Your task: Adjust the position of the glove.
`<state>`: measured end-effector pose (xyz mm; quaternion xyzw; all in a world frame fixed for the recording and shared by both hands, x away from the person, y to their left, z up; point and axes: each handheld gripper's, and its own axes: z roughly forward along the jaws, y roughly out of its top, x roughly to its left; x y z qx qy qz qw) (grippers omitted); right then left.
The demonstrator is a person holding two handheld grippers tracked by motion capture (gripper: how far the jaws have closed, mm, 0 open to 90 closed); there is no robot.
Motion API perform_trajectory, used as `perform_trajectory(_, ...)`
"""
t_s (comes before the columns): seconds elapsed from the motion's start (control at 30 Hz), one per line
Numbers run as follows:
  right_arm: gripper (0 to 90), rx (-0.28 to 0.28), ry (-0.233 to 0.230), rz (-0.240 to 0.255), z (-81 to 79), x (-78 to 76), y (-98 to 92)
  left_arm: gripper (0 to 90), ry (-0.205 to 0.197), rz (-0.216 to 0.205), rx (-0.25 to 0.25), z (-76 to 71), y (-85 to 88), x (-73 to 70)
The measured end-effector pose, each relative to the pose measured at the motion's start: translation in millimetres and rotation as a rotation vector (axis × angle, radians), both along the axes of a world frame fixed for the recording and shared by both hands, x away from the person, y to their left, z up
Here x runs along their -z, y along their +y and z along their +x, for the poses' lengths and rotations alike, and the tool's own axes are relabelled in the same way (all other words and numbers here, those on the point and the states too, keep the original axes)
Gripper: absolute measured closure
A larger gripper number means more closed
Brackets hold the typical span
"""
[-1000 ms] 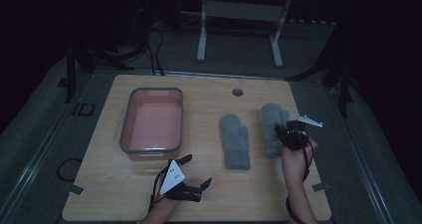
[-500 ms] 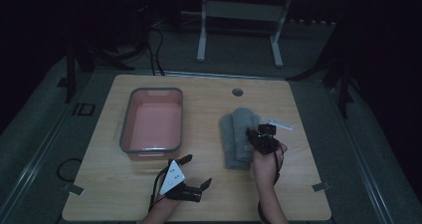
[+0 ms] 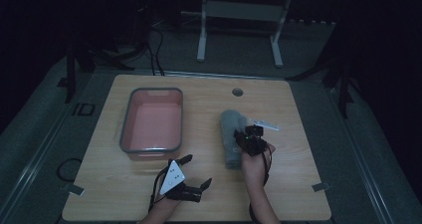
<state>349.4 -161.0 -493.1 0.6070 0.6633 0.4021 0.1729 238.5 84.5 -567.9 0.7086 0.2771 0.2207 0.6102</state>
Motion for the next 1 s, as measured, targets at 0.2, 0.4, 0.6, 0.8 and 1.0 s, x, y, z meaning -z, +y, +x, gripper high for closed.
perform_trajectory(0.2, 82.5, 0.007, 0.014, -0.015, 0.4, 7.9, -3.0, 0.9, 0.000, 0.000, 0.000, 0.0, -0.1, 0.0)
perform_trajectory(0.4, 82.2, -0.006, 0.036, -0.025, 4.2, 17.7, -1.6, 0.9, 0.000, 0.000, 0.000, 0.0, -0.1, 0.0)
perform_trajectory(0.6, 80.0, -0.009, 0.065, -0.020, 7.8, 28.3, -2.8, 1.0, 0.001, 0.000, 0.003, -0.1, -0.2, 0.0)
perform_trajectory(0.8, 75.9, -0.034, 0.072, -0.027, 12.2, 34.3, -4.3, 0.9, 0.002, -0.001, 0.003, 0.0, -0.2, 0.0)
perform_trajectory(1.0, 50.9, -0.086, 0.067, -0.010, 12.4, 28.4, -8.1, 0.9, 0.003, -0.003, 0.003, 0.2, 0.1, 0.0)
